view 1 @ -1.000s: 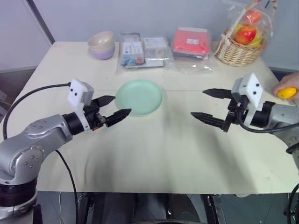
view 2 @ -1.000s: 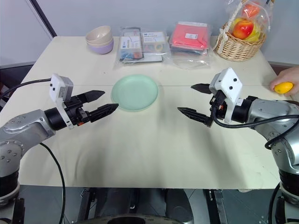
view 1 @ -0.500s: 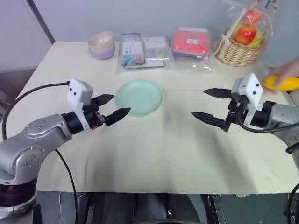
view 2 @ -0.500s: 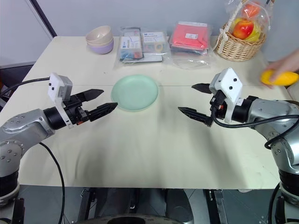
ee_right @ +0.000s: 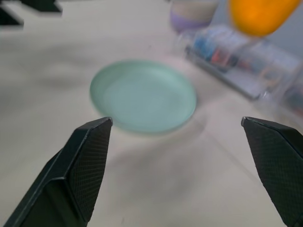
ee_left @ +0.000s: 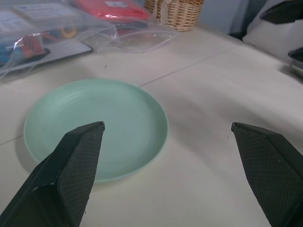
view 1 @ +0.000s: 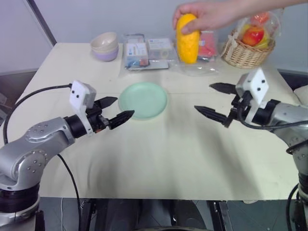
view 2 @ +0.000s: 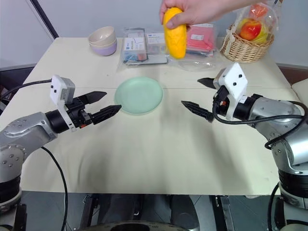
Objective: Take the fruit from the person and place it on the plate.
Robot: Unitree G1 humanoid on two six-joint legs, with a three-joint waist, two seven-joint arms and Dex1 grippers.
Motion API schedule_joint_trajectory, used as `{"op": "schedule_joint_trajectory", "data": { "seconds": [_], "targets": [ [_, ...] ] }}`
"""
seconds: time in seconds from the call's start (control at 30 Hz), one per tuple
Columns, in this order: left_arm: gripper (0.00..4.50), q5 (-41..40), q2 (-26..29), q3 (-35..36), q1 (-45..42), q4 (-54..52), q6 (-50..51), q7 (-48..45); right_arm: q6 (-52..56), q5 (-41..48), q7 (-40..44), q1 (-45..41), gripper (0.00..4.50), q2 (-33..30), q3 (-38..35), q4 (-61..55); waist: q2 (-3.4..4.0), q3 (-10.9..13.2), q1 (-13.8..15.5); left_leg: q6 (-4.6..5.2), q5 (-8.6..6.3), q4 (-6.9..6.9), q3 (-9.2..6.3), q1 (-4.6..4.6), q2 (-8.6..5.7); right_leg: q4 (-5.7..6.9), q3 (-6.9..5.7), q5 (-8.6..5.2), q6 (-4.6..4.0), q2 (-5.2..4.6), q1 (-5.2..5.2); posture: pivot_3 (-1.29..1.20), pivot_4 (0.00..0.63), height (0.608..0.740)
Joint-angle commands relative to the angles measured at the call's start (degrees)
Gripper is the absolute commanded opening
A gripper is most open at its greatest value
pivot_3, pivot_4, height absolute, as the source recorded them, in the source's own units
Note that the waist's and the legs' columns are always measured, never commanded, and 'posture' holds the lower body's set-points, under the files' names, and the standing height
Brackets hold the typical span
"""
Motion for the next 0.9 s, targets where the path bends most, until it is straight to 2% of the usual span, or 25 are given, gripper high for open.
{"op": "schedule_joint_trajectory", "data": {
  "seconds": [0.03,0.13,0.37,0.83,0.9],
  "targets": [
    [4.50,0.44,-0.36,0.00,-1.36,-0.77,-1.31,0.09,2.82,-0.72,-6.75,-5.26,4.45,3.78,0.93,1.19,0.00,0.00,0.09,-0.03,0.02,0.00,-0.01,0.00,0.00,0.02,0.00,0.00,0.00,0.00,-0.01,0.00,0.150,0.740],
    [4.50,0.64,-0.85,-0.34,-1.72,-0.80,-1.40,0.08,7.41,-0.29,-12.52,-10.06,4.45,8.87,1.38,4.72,0.00,0.00,0.11,-0.24,0.13,-0.01,-0.01,-0.02,-0.01,0.01,0.00,0.00,0.00,0.00,-0.02,0.00,0.150,0.740],
    [4.50,0.96,-1.58,-0.44,-1.20,-1.56,-1.65,0.59,10.00,-1.32,-18.52,-18.05,4.45,16.70,2.23,10.34,0.00,0.00,0.09,-0.27,0.15,-0.01,0.00,-0.09,-0.02,0.02,0.01,0.00,0.00,-0.01,-0.11,0.00,0.150,0.740],
    [4.50,0.77,-2.25,0.13,-0.58,-3.16,-1.50,2.45,1.48,-7.27,-16.05,-28.37,4.45,22.80,6.79,23.74,0.00,0.00,-0.16,-0.28,0.16,-0.03,0.02,-0.09,-0.04,0.08,0.02,0.00,0.00,-0.01,-0.17,0.00,0.150,0.740],
    [4.50,0.63,-2.19,0.22,-0.58,-3.30,-1.46,2.68,0.72,-7.89,-15.79,-28.90,3.92,23.18,6.95,24.93,0.00,0.00,-0.14,-0.28,0.16,-0.03,0.02,-0.09,-0.03,0.08,0.02,0.01,0.00,0.00,-0.18,0.00,0.150,0.740]
  ]
}}
